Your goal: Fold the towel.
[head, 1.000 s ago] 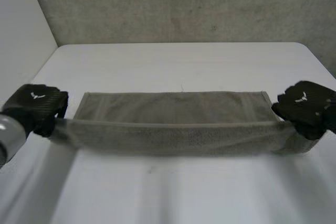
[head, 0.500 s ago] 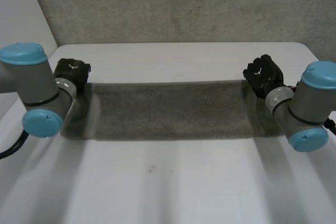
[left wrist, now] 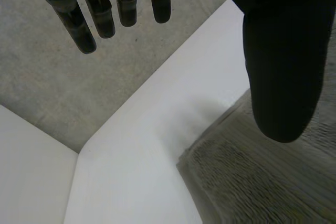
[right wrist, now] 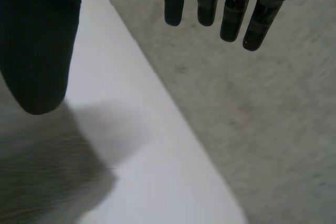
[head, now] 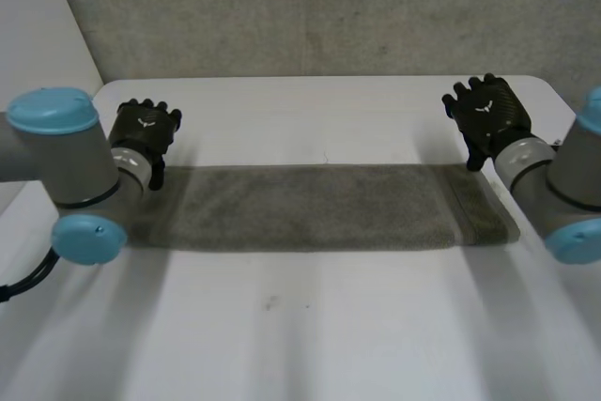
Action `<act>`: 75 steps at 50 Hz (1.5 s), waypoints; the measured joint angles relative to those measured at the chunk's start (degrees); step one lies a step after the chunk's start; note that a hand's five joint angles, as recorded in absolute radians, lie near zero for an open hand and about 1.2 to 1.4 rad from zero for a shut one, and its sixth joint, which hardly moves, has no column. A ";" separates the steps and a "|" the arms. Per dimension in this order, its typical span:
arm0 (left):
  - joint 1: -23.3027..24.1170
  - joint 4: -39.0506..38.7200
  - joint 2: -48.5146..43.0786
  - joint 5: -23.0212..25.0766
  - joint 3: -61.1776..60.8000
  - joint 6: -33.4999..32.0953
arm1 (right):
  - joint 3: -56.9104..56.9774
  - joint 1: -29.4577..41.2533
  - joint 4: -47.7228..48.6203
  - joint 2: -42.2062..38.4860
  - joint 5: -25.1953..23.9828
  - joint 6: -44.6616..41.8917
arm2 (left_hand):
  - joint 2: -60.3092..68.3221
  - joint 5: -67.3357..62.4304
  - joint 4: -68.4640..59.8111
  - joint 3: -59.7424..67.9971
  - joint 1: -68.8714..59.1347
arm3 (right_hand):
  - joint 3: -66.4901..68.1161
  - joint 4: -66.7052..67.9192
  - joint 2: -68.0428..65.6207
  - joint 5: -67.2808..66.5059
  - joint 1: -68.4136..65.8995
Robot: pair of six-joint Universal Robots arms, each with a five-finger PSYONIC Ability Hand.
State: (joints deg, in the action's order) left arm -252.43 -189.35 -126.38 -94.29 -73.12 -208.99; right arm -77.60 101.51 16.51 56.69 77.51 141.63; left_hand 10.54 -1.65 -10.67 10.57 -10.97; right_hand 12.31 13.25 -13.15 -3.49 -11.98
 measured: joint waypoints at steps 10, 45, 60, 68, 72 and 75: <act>-0.18 -1.66 15.69 4.75 -14.25 5.25 | -4.64 -5.39 -24.81 5.90 -7.61 5.07 | -0.55 0.06 0.66 -0.60 0.55 | 0.00 0.00 0.00 0.02 0.00; -8.79 -1.46 24.50 20.98 -20.44 34.33 | -9.84 -12.27 -11.94 -2.17 -7.27 -3.70 | -0.42 0.06 0.66 -0.47 0.54 | 25.37 24.36 -24.31 -23.57 -20.29; -8.41 -1.46 24.58 20.89 -21.07 34.32 | -10.28 -14.71 -12.13 1.52 -6.18 -3.84 | -0.41 0.06 0.66 -0.46 0.54 | 55.47 55.00 -54.09 -51.88 -41.48; -8.18 -1.46 24.84 20.77 -21.10 34.36 | -10.47 -21.76 -12.96 6.68 -4.63 -4.40 | -0.41 0.06 0.66 -0.46 0.54 | 55.47 55.01 -54.09 -52.14 -41.48; -8.13 -1.46 24.86 20.74 -21.10 34.36 | -9.31 -25.22 -14.59 7.32 -4.46 -6.46 | -0.41 0.06 0.66 -0.45 0.52 | 55.47 55.01 -54.09 -52.17 -41.48; -8.06 -1.43 24.87 20.73 -21.10 34.34 | -7.31 -28.07 -17.11 7.64 -4.31 -10.01 | -0.32 0.06 0.66 -0.33 0.45 | 55.47 55.01 -54.10 -52.28 -41.48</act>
State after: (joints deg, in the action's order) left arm -260.49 -190.79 -101.51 -73.56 -94.22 -174.66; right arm -84.91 73.44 -0.60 64.33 73.20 131.62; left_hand 10.22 -1.59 -10.01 10.24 -10.52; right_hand 67.77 68.25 -67.24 -55.77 -53.46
